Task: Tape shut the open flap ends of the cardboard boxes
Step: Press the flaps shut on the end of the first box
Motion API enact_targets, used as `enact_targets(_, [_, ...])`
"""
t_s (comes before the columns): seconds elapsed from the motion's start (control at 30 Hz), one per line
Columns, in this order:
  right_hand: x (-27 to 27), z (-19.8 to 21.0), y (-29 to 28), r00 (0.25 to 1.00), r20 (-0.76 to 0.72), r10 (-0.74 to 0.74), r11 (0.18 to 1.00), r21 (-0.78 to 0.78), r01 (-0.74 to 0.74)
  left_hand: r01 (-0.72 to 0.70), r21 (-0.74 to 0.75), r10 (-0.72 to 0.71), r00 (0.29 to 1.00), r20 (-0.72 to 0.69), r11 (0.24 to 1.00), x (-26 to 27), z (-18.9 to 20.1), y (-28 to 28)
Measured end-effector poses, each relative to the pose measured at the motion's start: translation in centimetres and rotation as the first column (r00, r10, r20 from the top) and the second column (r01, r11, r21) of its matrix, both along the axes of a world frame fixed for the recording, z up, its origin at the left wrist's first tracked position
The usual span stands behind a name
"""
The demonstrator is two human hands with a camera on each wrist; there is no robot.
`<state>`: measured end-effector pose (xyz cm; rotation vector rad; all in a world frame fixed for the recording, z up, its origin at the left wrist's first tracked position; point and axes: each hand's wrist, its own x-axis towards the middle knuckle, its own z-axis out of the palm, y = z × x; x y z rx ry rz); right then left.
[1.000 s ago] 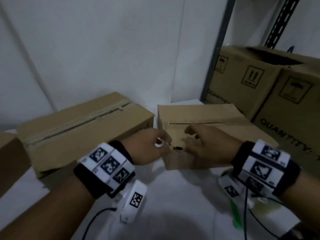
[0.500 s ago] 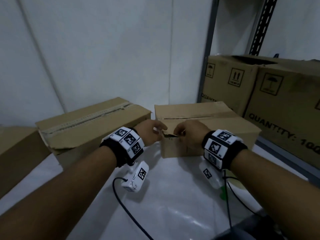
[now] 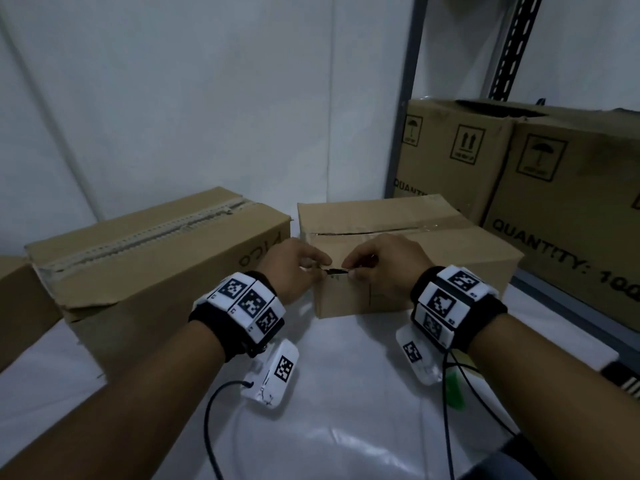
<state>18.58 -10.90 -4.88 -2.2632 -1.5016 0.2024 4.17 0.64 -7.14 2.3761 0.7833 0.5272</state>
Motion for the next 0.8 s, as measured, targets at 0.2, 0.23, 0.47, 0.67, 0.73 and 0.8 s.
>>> enact_targets(0.2, [0.1, -0.2, 0.1, 1.000, -0.005, 0.001, 1.000, 0.020, -0.001, -0.005, 0.097, -0.006, 0.994, 0.112, 0.995, -0.6, -0.8, -0.7])
enact_targets(0.23, [0.1, -0.3, 0.0, 1.000, -0.008, 0.000, 1.000, 0.027, 0.000, -0.002, 0.119, -0.011, 0.994, 0.108, 0.993, -0.7, -0.9, -0.8])
enact_targets(0.47, [-0.5, -0.5, 0.0, 0.973, 0.215, 0.078, 0.996, -0.062, -0.067, 0.081, 0.212, -0.078, 0.997, -0.021, 0.974, -1.0, -0.5, -0.6])
enact_targets(0.67, [-0.5, -0.9, -0.4, 0.948, 0.283, 0.143, 0.989, -0.083, -0.124, 0.170, 0.392, -0.142, 0.985, -0.099, 0.904, -0.8, -0.4, -0.9])
enact_targets(0.73, [-0.6, -1.2, -0.6, 0.935, 0.297, 0.195, 0.980, -0.092, -0.175, 0.187, 0.405, -0.157, 0.982, -0.108, 0.895, -0.9, -0.4, -0.9])
enact_targets(0.8, [-0.5, -1.5, -0.7, 0.926, 0.282, 0.251, 0.968, -0.086, -0.237, 0.192, 0.416, -0.156, 0.980, -0.120, 0.889, -1.1, -0.5, -0.8])
